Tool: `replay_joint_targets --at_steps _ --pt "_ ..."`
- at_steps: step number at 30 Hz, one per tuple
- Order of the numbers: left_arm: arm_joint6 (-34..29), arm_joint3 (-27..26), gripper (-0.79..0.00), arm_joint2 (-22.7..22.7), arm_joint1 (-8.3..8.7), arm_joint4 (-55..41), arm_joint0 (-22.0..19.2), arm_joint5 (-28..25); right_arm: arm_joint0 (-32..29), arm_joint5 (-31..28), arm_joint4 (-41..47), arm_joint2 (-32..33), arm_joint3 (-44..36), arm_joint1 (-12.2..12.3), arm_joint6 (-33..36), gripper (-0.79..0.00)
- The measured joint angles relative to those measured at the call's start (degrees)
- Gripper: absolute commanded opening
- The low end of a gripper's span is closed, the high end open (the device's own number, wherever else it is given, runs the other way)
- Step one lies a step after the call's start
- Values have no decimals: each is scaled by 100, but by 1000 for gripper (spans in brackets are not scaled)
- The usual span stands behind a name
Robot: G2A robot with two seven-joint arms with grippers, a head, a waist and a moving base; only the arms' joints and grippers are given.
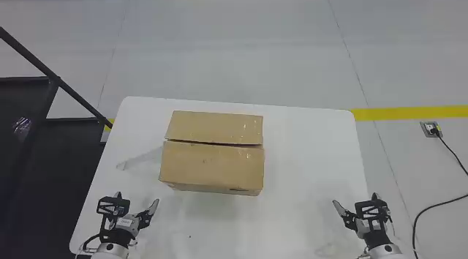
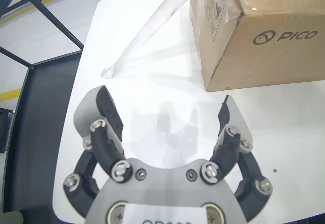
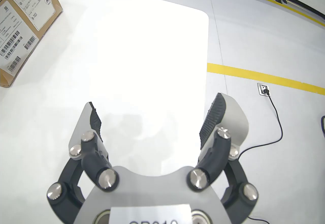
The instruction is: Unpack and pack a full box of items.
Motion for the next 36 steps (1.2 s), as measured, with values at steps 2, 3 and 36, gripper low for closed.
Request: replay_joint_targets --at_steps 2,3,36 --pt "0 0 0 0 0 0 0 0 0 0 0 0 0 0 0 -1" --pt "0 0 0 0 0 0 0 0 0 0 0 0 0 0 0 -1" --pt "689 572 0 -272 -92 -1180 -484 -90 392 -60 -832 -507 -798 -50 553 0"
